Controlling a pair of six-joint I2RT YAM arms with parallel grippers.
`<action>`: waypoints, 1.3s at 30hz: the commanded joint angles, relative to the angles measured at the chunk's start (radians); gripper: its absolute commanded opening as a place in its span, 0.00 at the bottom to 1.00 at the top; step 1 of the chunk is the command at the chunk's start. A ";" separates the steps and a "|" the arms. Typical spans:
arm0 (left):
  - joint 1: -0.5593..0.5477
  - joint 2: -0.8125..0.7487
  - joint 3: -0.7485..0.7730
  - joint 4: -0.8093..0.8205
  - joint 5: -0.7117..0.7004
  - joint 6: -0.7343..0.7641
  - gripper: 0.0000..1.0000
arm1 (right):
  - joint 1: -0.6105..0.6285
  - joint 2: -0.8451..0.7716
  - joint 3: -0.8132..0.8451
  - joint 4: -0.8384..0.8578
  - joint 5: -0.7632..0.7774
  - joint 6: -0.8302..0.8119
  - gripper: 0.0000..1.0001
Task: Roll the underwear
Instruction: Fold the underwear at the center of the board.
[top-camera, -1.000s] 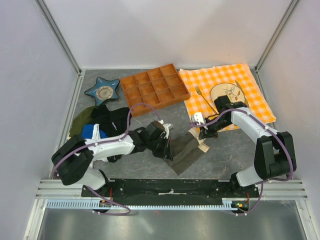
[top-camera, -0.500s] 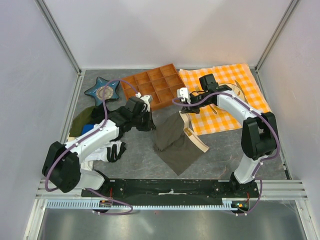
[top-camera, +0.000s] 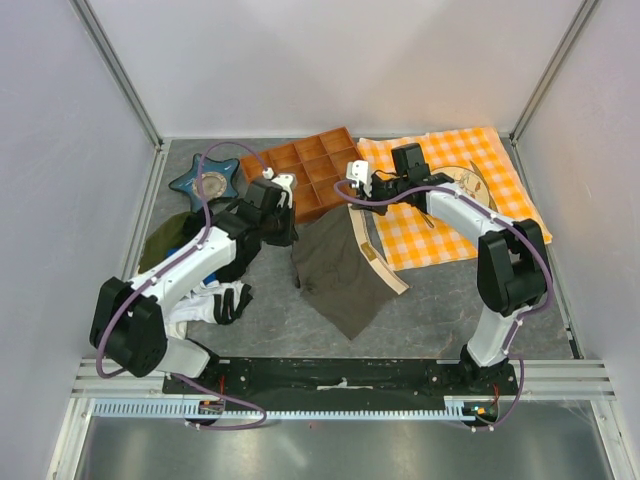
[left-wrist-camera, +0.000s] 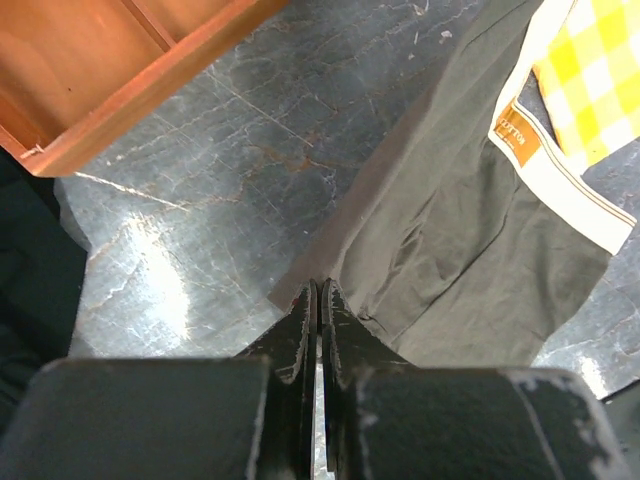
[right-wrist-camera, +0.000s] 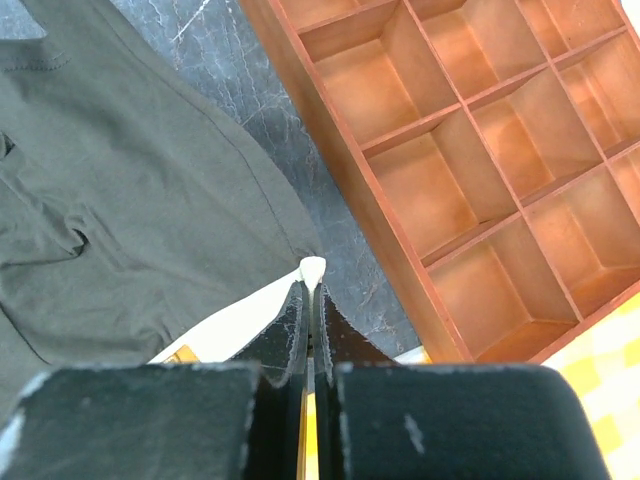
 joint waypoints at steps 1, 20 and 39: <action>0.005 0.033 0.058 0.004 -0.051 0.087 0.02 | -0.002 -0.036 -0.046 0.088 0.000 0.056 0.00; -0.075 -0.129 -0.149 0.064 0.277 -0.020 0.02 | -0.048 -0.294 -0.359 -0.070 -0.104 -0.127 0.00; -0.319 -0.155 -0.321 0.265 0.251 -0.281 0.02 | -0.106 -0.371 -0.493 -0.313 -0.087 -0.373 0.00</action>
